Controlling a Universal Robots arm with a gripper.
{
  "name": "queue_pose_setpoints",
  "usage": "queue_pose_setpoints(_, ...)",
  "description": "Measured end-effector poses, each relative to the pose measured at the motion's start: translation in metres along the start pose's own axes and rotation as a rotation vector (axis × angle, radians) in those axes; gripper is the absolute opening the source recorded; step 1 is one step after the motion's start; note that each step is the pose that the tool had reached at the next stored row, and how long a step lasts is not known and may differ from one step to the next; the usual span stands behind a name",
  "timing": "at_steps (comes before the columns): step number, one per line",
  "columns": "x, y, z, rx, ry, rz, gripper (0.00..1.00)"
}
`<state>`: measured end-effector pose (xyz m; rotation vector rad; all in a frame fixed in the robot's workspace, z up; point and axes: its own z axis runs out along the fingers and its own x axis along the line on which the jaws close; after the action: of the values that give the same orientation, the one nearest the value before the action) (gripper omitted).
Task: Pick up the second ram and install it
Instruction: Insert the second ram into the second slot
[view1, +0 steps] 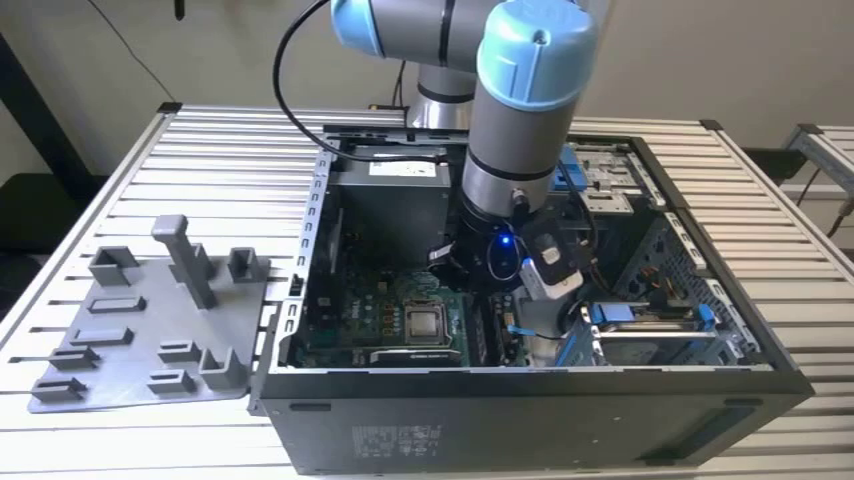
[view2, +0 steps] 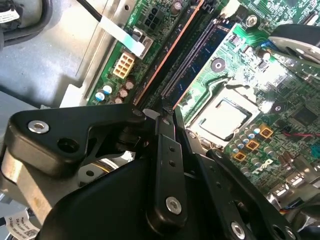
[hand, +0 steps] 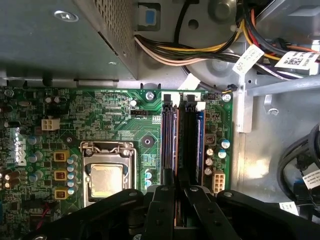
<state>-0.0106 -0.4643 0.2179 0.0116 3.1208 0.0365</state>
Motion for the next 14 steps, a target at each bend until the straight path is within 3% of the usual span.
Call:
queue_pose_setpoints(4, 0.0001, -0.0002, 0.0061, 0.0001, 0.0001, 0.0, 0.14)
queue_pose_setpoints(11, 0.0002, -0.0002, 0.0065, 0.0002, 0.0002, 0.0, 0.16)
queue_pose_setpoints(14, 0.0, -0.0002, 0.0065, 0.0001, 0.0002, 0.0, 0.29)
